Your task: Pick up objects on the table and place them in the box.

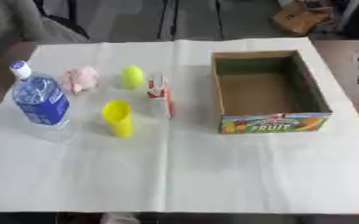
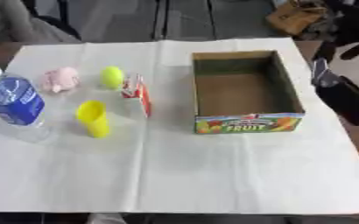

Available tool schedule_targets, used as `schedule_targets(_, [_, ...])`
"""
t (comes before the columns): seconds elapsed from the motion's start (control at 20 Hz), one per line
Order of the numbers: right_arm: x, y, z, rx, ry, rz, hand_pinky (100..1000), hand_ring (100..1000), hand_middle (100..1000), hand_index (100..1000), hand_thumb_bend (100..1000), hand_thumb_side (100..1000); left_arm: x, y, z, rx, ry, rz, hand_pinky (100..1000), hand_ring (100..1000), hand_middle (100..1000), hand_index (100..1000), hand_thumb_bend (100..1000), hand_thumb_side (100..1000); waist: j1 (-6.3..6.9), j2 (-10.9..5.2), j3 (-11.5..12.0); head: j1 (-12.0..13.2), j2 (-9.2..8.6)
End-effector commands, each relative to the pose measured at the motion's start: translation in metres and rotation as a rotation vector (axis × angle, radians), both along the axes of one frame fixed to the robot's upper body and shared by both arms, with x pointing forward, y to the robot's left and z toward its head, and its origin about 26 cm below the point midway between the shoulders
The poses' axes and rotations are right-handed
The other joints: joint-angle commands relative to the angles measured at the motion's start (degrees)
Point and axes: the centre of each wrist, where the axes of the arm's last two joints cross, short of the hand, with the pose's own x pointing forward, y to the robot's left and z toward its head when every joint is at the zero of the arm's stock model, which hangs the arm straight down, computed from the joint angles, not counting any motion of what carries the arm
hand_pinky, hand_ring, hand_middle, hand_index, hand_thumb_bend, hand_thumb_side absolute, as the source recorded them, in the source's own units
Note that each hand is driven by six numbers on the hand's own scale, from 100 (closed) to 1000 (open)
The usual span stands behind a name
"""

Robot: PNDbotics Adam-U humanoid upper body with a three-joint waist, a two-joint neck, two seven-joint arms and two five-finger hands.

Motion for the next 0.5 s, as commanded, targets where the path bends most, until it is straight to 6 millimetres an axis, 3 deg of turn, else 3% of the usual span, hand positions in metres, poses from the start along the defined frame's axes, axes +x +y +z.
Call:
schedule_targets(0.05, [-0.002, 0.001, 0.01, 0.002, -0.038, 0.013, 545, 641, 751, 920, 100, 346, 0.01, 0.012, 0.015, 0.09, 0.03, -0.008, 653, 715, 776, 910, 1000, 647, -0.02, -0.42, -0.2, 0.0, -0.63])
schedule_targets(0.25, [-0.002, 0.001, 0.011, 0.006, -0.04, 0.017, 545, 640, 751, 920, 100, 352, 0.018, 0.002, 0.023, 0.166, 0.038, -0.056, 680, 737, 793, 941, 1000, 537, -0.11, -0.06, -0.4, -0.1, -0.89])
schedule_targets(0.5, [-0.002, 0.002, 0.011, 0.007, -0.041, 0.019, 545, 640, 751, 920, 100, 354, 0.019, -0.008, 0.03, 0.242, 0.066, -0.161, 718, 755, 810, 959, 1000, 559, -0.05, 0.01, -0.4, -0.1, -0.96])
